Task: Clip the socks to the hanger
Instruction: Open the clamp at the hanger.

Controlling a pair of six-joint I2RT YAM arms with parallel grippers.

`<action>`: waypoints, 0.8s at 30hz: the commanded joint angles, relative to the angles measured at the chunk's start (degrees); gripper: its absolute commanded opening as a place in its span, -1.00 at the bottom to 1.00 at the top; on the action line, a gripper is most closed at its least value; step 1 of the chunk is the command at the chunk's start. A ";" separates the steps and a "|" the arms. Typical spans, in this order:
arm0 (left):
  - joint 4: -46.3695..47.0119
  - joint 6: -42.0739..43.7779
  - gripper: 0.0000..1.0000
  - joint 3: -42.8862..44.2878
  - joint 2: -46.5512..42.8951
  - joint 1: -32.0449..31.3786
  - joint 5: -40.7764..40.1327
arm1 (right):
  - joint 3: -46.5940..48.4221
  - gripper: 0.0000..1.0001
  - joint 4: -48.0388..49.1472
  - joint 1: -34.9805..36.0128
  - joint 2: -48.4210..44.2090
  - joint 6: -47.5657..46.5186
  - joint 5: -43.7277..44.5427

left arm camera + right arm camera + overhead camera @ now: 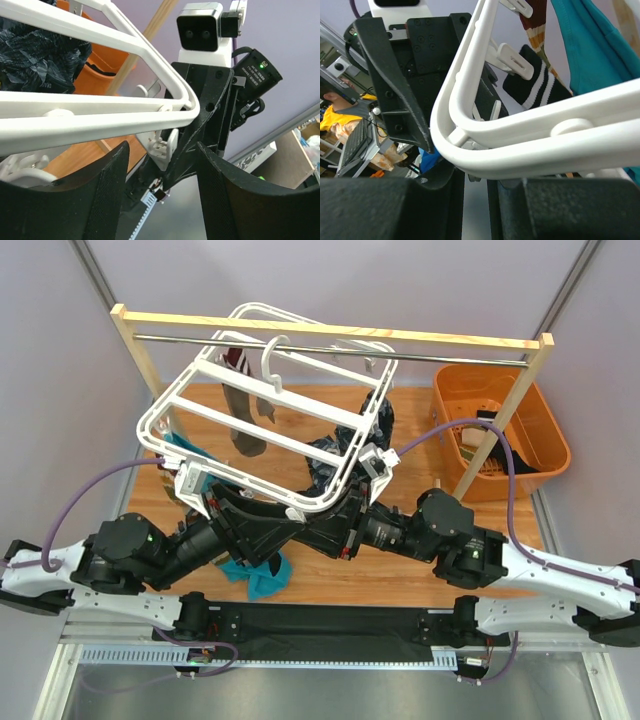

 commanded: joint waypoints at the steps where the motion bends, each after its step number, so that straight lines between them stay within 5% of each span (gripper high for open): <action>1: 1.65 -0.21 0.22 0.98 -0.56 -0.16 0.75 | -0.58 -0.99 2.70 -0.02 -2.08 2.75 -1.70; 24: 13.00 -3.29 0.24 -3.77 -0.48 -0.16 -1.72 | -0.93 -1.00 3.93 -0.02 -1.73 4.43 -3.10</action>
